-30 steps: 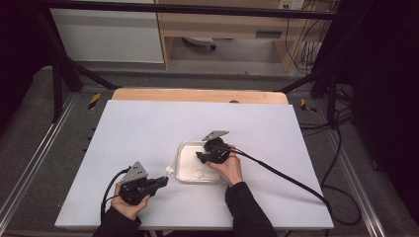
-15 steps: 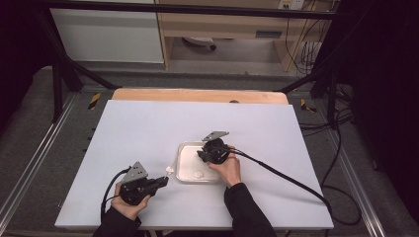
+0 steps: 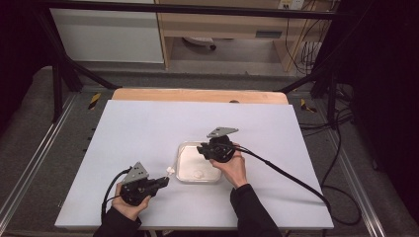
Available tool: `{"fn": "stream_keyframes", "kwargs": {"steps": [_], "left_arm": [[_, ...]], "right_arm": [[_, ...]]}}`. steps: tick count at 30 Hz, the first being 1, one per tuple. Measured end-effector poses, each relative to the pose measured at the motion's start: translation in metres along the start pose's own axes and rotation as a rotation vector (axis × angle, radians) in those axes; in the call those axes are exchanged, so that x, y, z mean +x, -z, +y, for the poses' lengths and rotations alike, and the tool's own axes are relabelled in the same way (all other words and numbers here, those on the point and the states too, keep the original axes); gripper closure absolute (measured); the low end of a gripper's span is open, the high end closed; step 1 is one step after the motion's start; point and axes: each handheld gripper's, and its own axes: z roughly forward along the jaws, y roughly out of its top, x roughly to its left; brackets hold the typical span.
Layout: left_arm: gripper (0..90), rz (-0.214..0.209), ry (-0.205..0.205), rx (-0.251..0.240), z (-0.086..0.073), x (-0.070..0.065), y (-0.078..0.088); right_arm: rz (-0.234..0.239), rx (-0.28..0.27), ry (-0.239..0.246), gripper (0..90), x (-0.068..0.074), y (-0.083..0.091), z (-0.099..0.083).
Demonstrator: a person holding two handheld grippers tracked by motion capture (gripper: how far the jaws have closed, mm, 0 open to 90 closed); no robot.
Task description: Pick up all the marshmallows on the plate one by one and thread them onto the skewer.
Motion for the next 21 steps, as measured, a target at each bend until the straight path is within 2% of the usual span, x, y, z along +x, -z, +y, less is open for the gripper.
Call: {"fn": "stream_keyframes", "kwargs": {"steps": [6,14,21], "left_arm": [[88.3,-0.005,-0.01,0.0,0.0,-0.002,-0.001],[88.3,-0.018,-0.032,-0.002,0.001,-0.006,-0.002],[88.3,-0.023,-0.044,-0.01,0.001,-0.009,-0.003]], "right_arm": [[0.044,-0.045,0.008,75.2,0.006,0.017,0.004],[0.116,-0.117,-0.01,75.4,0.009,0.043,0.005],[0.143,-0.158,-0.018,75.4,0.008,0.063,0.004]]}}
